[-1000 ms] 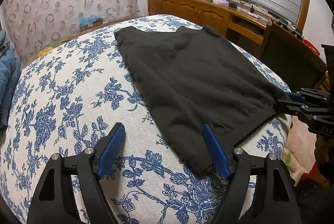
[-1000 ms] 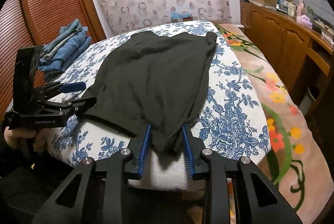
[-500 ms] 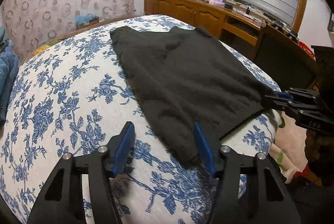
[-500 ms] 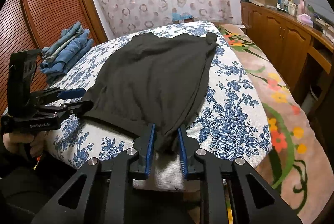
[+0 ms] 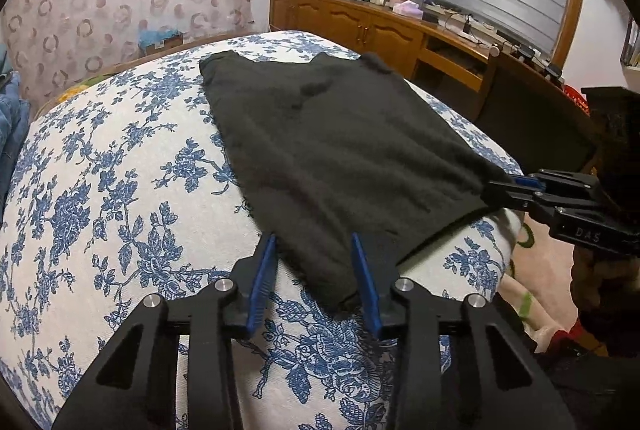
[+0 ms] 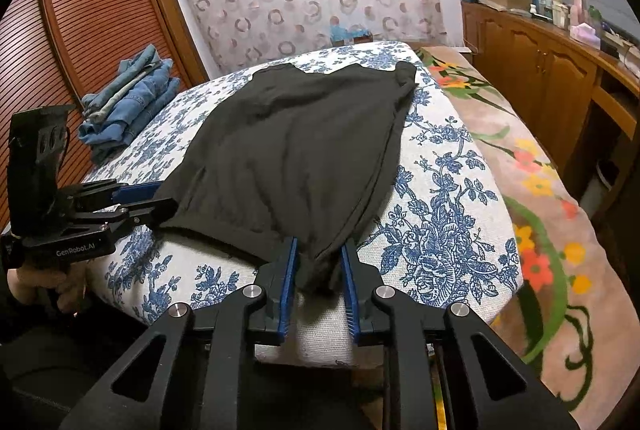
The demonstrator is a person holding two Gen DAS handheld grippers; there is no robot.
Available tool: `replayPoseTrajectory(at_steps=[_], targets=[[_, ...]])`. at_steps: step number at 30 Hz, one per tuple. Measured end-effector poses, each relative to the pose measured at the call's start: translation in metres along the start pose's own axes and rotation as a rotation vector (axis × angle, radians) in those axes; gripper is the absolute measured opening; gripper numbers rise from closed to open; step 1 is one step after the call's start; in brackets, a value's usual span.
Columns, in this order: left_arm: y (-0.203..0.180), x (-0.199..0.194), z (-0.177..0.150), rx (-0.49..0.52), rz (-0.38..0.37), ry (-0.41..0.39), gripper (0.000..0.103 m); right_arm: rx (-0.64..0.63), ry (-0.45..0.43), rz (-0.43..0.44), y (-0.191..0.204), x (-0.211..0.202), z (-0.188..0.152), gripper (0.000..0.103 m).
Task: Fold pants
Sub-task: 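Hold the black pants end with the right gripper and pull it straight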
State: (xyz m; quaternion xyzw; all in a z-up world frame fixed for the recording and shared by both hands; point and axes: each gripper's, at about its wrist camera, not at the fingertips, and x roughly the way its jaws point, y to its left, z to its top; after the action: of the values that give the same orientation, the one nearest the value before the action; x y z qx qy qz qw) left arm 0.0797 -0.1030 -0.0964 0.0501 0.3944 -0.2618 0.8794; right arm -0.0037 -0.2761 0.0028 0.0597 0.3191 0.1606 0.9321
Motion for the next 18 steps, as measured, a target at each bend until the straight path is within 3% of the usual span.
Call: replayPoseTrajectory(at_steps=[16,17,18], targets=[[0.0017,0.0013,-0.0004,-0.033,-0.044,0.014,0.033,-0.005,0.004,0.000,-0.0005,0.0004,0.0010,0.021],[0.0021,0.0008,-0.0010,-0.035,-0.054,0.012,0.029,-0.005,0.004,0.000,-0.0005,0.0004,0.0010,0.021],[0.0022,0.0008,-0.0014,-0.037,-0.071,0.014,0.018,-0.005,0.003,0.002,-0.0005,0.0007,0.0015,0.019]])
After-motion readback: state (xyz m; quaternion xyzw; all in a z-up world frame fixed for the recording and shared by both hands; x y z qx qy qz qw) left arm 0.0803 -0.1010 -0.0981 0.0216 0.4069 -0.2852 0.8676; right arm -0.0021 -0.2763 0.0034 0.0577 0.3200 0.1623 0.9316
